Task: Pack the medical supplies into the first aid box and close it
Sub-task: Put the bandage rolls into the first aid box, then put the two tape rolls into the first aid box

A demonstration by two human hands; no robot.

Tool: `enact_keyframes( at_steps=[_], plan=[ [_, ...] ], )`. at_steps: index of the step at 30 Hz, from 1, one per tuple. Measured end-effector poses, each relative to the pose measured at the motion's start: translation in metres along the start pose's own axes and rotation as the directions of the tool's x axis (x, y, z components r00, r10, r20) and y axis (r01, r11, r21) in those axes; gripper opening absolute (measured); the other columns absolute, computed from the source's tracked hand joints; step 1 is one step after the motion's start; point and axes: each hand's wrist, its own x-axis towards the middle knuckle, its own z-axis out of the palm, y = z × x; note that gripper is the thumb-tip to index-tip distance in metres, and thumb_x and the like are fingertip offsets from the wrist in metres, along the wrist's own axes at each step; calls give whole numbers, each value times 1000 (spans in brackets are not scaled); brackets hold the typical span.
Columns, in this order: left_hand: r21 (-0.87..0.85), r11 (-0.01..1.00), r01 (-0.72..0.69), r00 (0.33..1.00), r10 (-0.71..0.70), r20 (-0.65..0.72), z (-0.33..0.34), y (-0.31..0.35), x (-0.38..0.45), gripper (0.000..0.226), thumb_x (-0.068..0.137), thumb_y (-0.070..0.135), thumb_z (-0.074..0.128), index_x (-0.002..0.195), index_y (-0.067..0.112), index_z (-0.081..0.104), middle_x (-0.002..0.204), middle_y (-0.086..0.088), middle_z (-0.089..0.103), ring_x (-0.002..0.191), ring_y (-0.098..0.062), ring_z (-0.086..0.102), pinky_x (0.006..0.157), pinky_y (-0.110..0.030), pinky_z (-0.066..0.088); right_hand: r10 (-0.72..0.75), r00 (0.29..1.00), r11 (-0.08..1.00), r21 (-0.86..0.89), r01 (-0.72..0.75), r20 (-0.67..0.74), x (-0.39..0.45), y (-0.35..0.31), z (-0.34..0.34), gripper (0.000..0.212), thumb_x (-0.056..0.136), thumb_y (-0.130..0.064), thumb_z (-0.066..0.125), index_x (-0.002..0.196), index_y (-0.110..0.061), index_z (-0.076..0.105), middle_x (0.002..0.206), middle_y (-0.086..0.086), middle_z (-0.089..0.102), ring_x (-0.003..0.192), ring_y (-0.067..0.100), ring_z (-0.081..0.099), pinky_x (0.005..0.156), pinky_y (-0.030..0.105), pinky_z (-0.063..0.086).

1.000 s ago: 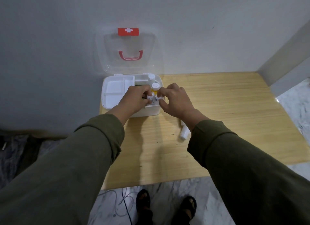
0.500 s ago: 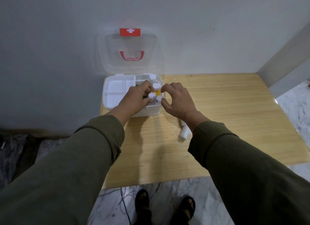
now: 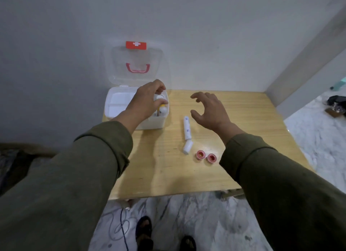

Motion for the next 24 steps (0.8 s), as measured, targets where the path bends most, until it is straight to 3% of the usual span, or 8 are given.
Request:
enact_keyframes(
  at_steps=[7,14,20,24],
  plan=[
    [38,998,43,997,-46,68,70,35,-48,42,75,27,77,111,14,59,115,-3,60,109,-18,54,88,-23,38,43,994,999,-21,-41,100,-56,55,-12,47,80,-28,64,125,-21,50,115,3,59,116,22,46,92,33,35],
    [169,977,133,960,-169,225,142,46,-99,61,66,36,82,121,24,58,130,1,53,124,-19,44,102,-33,36,93,967,996,-10,-93,238,-115,101,22,51,78,-40,69,123,-23,52,119,2,58,118,21,45,96,35,36],
    [281,951,131,968,-184,172,172,44,-111,68,67,42,79,129,26,55,145,7,38,138,-15,25,109,-37,23,113,962,983,113,-144,250,-138,110,45,56,74,-35,72,124,-27,50,116,-5,62,120,18,41,88,30,28],
    [326,936,135,971,-191,146,181,40,-112,69,66,46,77,129,30,55,150,10,30,140,-18,16,109,-38,19,162,963,972,135,-194,216,-143,112,55,60,74,-35,73,128,-28,48,127,-6,57,128,19,33,95,34,29]
  ],
)
